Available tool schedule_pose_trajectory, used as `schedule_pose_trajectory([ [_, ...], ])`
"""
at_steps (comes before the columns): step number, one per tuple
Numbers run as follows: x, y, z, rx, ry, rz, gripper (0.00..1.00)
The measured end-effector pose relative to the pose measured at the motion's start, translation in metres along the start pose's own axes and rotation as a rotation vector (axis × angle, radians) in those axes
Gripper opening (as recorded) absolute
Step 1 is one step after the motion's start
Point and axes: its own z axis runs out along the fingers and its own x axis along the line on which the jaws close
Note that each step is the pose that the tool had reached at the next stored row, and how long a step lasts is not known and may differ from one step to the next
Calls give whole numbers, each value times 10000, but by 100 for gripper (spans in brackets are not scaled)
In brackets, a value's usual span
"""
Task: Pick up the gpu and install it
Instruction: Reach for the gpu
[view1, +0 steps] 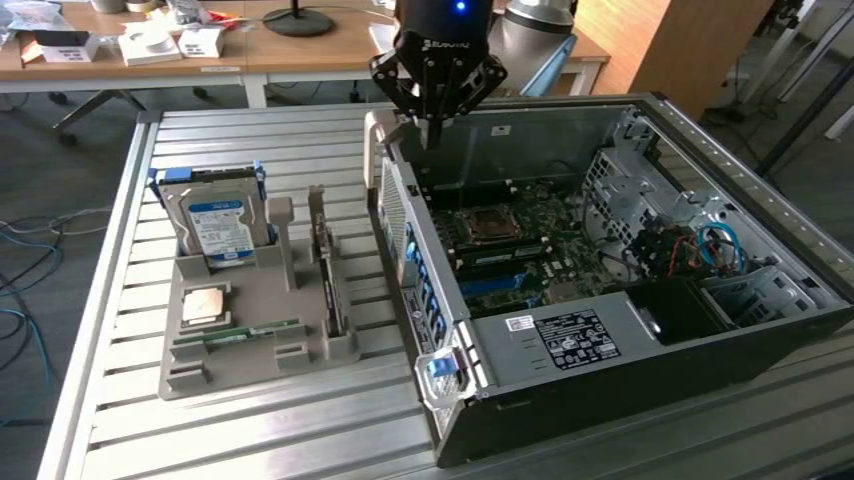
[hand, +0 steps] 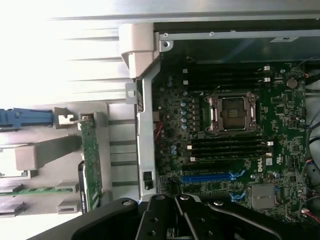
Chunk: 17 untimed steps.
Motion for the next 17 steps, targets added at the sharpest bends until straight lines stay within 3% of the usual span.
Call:
schedule_pose_trajectory([
  [17,179,-13,-5,1,1,0,11],
])
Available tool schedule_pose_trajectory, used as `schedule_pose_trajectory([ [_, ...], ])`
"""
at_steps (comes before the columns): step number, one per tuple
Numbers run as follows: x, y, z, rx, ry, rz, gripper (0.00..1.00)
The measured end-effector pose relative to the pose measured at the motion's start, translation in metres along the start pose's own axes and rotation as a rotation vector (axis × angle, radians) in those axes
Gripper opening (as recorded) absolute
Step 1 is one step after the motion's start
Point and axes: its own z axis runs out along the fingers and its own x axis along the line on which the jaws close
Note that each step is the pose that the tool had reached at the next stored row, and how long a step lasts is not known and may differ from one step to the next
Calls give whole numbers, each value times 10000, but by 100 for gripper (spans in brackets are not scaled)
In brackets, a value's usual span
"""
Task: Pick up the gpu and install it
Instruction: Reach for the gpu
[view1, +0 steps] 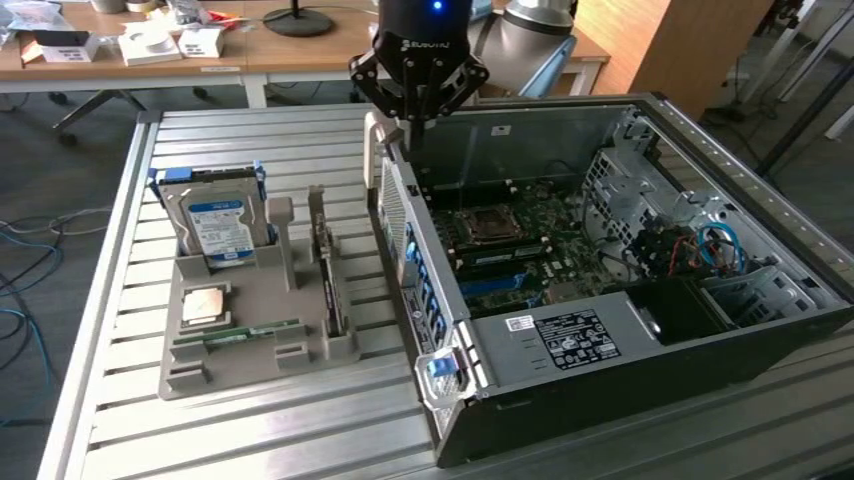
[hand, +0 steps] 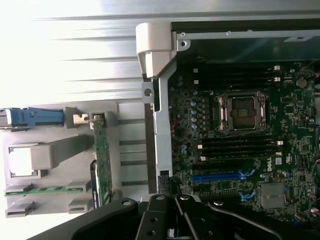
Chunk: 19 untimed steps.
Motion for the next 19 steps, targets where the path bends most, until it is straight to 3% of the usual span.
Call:
schedule_pose_trajectory([
  [19,290,-21,-7,-1,-1,1,11],
])
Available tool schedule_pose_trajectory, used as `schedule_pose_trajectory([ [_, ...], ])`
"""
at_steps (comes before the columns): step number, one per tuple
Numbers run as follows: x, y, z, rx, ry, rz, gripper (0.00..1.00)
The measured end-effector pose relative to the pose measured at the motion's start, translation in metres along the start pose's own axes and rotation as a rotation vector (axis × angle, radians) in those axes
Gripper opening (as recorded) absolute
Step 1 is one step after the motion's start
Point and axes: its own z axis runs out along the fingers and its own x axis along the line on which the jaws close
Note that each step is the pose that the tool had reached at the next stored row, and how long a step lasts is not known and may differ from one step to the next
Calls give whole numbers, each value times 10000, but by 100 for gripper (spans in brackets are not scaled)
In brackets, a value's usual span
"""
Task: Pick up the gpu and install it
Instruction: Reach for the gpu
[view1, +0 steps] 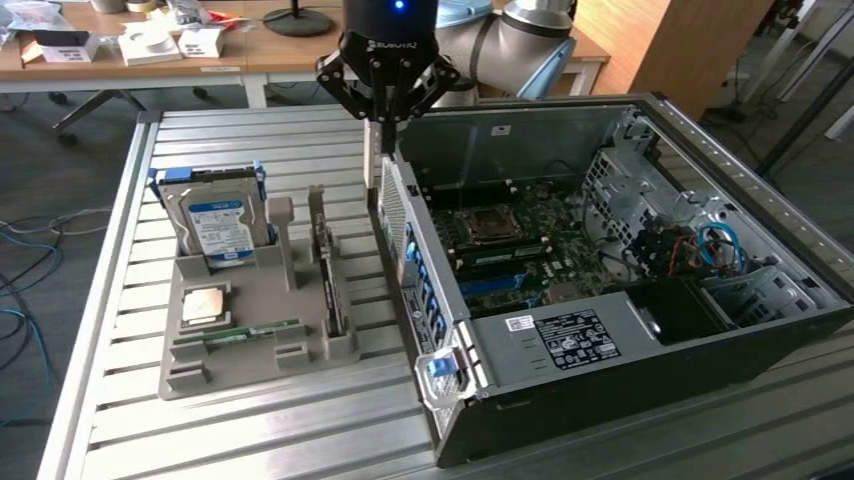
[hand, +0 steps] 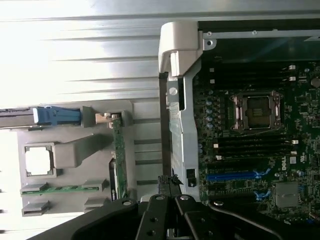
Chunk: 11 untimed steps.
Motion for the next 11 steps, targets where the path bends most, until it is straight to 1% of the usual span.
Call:
schedule_pose_trajectory([
  [11,161,-12,-4,0,0,0,11],
])
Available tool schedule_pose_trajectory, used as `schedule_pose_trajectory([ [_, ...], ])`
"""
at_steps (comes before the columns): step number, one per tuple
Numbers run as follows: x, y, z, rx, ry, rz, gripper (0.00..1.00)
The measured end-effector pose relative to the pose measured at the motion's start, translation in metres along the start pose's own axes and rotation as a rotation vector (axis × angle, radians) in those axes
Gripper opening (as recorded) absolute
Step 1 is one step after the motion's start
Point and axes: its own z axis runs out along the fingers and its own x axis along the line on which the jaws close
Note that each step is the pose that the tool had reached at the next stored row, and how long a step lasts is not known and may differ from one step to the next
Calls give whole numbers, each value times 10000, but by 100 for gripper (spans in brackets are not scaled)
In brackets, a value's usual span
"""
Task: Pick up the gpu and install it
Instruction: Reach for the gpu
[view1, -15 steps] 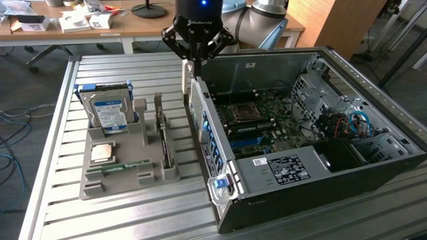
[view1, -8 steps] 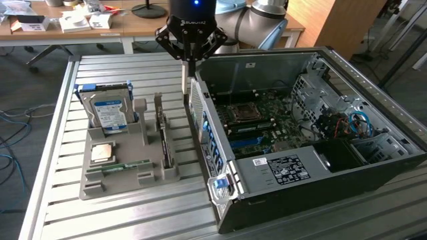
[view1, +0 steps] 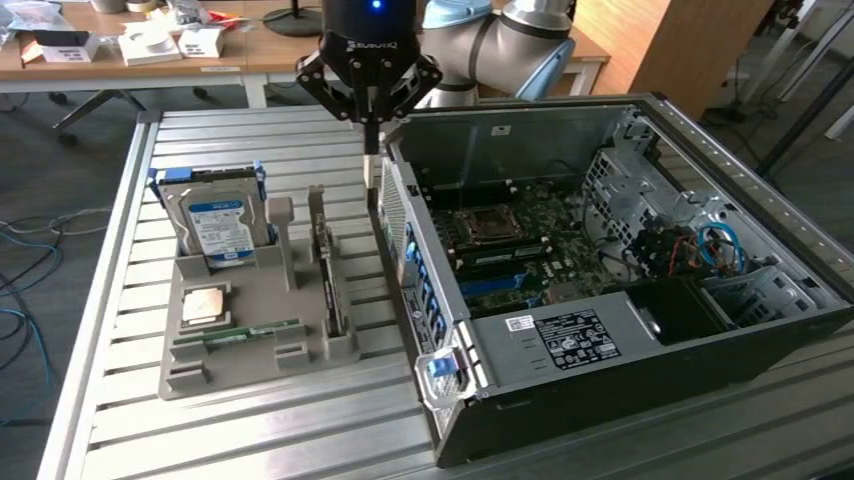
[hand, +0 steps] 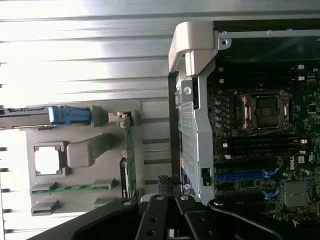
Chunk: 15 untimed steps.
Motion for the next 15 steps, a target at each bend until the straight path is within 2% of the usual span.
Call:
schedule_pose_trajectory([
  [15,250,-19,-6,0,0,-1,11],
])
